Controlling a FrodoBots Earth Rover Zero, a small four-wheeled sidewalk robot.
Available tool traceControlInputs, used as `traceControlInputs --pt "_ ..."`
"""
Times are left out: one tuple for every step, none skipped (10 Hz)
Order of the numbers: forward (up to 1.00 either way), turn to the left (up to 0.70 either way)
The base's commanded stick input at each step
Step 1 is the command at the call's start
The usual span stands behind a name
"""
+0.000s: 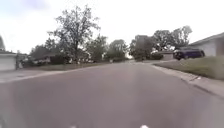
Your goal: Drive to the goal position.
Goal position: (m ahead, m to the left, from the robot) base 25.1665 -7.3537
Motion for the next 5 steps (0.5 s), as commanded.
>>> traceControlInputs --pt "1.0 0.0" --pt "1.0 0.0" --pt "1.0 0.0" --pt "1.0 0.0" --pt "1.0 0.0"
